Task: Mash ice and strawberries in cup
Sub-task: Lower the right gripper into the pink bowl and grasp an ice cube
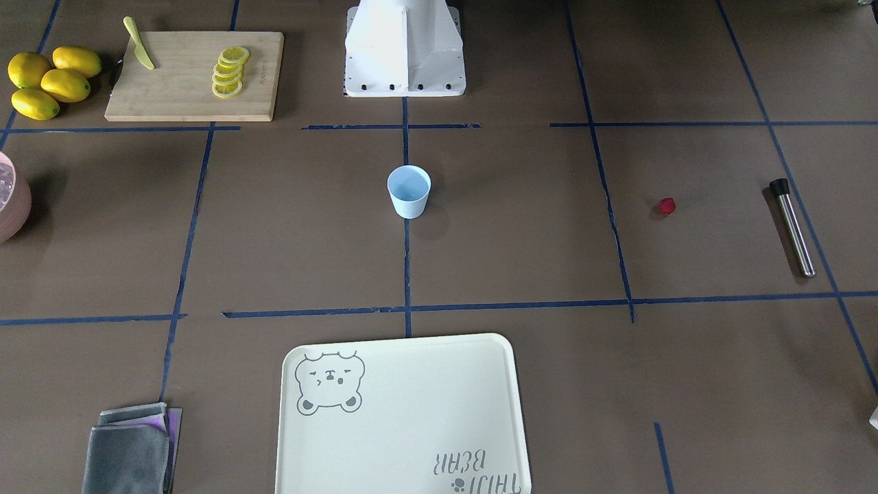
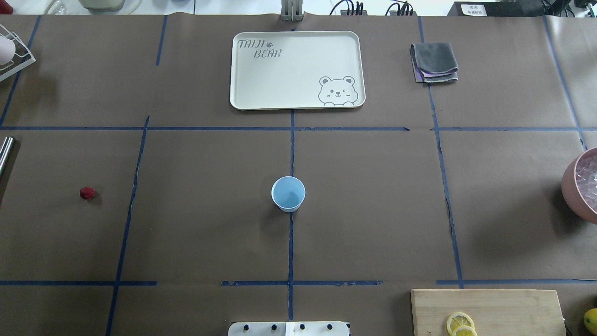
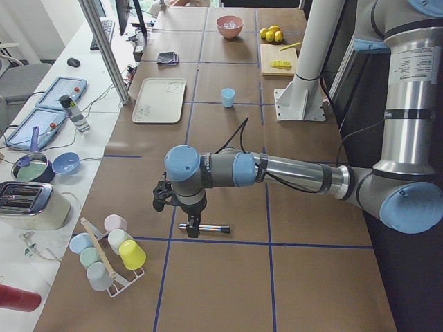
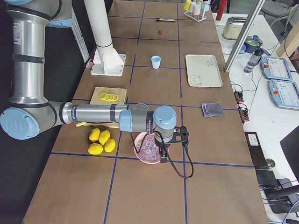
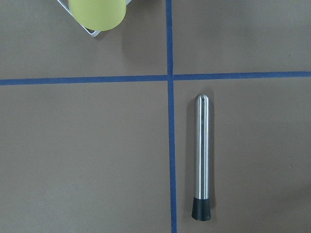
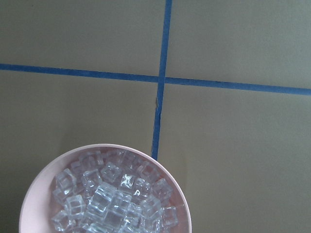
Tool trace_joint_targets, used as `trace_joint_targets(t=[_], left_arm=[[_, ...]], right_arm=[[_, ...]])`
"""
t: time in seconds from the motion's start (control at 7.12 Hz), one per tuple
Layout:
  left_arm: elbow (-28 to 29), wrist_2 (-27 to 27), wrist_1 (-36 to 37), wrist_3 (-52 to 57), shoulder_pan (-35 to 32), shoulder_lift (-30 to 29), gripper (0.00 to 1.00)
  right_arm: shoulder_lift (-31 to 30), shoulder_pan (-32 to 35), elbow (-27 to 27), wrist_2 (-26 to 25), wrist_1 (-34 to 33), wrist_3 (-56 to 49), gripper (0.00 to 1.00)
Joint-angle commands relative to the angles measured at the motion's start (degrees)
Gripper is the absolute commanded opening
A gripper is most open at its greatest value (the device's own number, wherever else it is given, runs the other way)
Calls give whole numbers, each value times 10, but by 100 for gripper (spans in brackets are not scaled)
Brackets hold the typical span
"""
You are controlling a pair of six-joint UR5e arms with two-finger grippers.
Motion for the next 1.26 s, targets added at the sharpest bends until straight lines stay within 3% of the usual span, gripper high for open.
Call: trace_joint_targets(t=[0.0, 0.42, 0.7, 0.98, 1.12], left_arm=[[-1, -1, 0, -1, 1, 0, 100], [-17, -5, -6, 1, 3, 12, 100], [-17, -5, -7, 2, 3, 13, 100], [-18, -5, -8, 2, 3, 13, 100], [-18, -5, -8, 3, 3, 13, 100]], right_arm=[[-9, 0, 6, 2, -1, 1, 100], [-40, -10, 42, 15, 0, 8, 100], [-77, -75, 104, 14, 21, 247, 96], [-120, -140, 104, -15, 165, 415, 90], [-122, -167, 93, -36, 183, 446, 88]])
